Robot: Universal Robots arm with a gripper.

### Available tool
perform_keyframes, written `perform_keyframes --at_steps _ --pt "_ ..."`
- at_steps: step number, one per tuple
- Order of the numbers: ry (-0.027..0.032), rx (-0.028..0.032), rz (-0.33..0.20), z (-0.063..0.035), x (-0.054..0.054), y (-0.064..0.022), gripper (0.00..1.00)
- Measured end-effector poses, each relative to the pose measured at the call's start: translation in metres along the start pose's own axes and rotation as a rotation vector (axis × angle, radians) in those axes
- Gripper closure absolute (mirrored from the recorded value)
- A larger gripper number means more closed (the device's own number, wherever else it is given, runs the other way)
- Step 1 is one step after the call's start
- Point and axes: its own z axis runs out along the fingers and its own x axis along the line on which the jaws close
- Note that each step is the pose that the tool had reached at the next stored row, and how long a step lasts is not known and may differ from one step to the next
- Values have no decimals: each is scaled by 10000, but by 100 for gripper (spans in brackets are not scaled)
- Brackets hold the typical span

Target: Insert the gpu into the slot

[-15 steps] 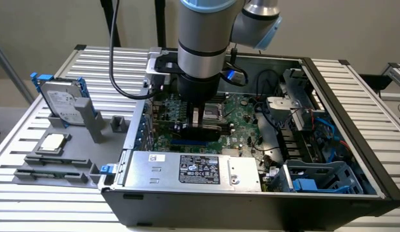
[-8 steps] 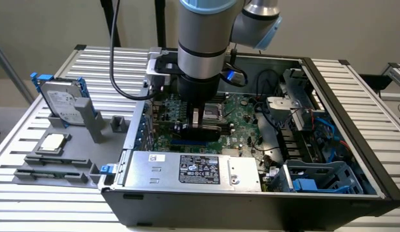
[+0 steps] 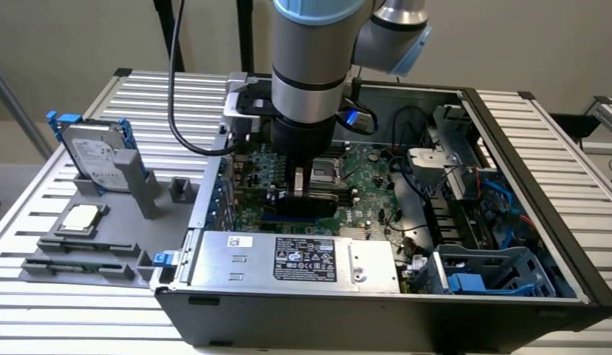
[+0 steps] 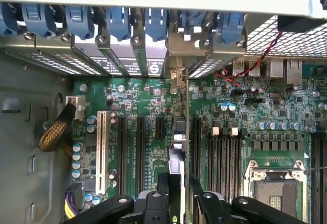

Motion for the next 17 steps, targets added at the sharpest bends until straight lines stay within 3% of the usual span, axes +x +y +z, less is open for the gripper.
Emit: perform_keyframes --at_steps 4,9,17 --pt "9 -9 -4 2 0 1 74" --pt "20 -86 -8 -26 -2 1 74" --pt "60 -121 -25 -24 -2 -1 74"
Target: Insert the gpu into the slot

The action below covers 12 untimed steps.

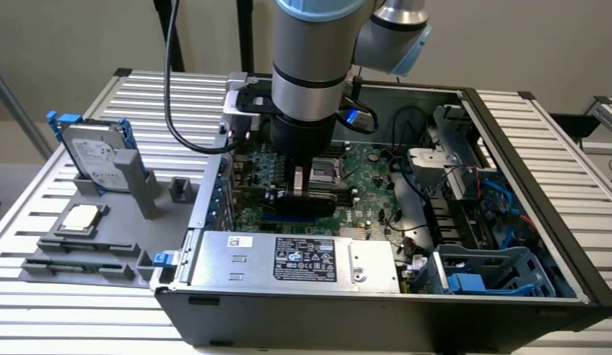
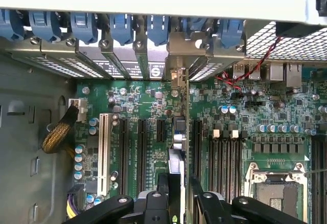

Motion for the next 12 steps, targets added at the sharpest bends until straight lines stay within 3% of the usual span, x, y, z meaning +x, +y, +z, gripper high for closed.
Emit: perform_keyframes --at_steps 12 --pt "3 -25 -52 53 4 -14 74"
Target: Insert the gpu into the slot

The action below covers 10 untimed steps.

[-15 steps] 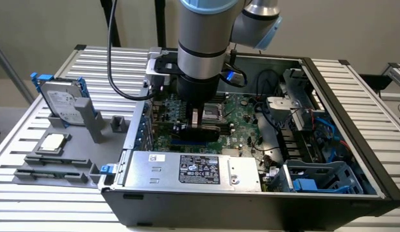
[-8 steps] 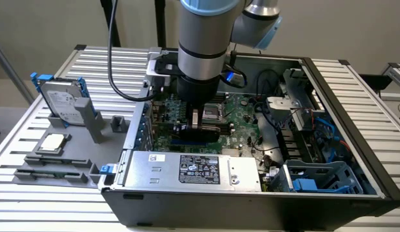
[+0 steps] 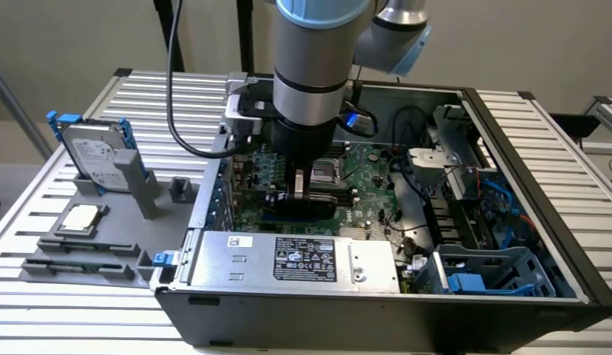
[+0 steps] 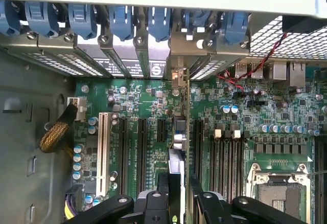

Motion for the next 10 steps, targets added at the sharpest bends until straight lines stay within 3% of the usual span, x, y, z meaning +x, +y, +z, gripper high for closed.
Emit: perform_keyframes --at_steps 10 --pt "11 -42 -26 84 6 -4 74"
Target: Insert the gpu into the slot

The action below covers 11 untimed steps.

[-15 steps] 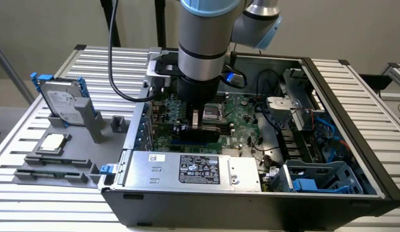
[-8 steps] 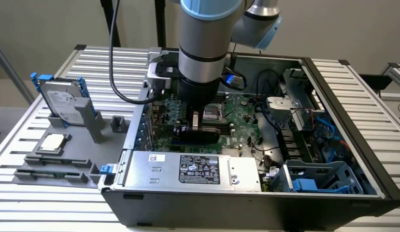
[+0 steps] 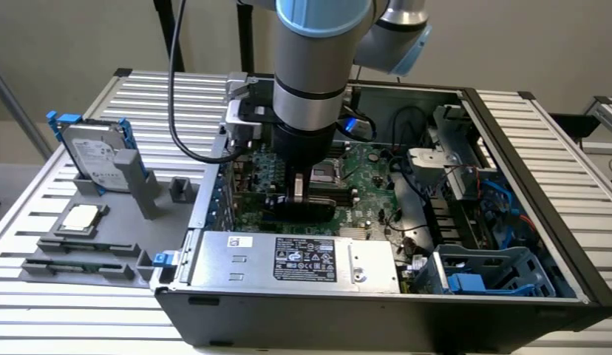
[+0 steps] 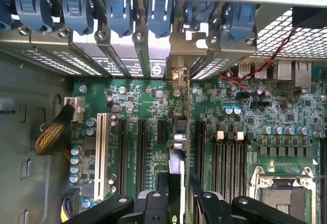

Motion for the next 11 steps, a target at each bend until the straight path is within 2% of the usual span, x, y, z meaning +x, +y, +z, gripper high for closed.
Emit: perform_keyframes --at_steps 7,8,9,10,11 --pt "-8 -14 -12 24 0 -2 74" --pt "-37 -13 -13 24 -3 -2 73" --pt "-39 -15 -13 10 -4 -2 73" --pt "-15 -31 -10 -36 -4 1 73" --pt "-9 -39 -10 -79 -6 3 67"
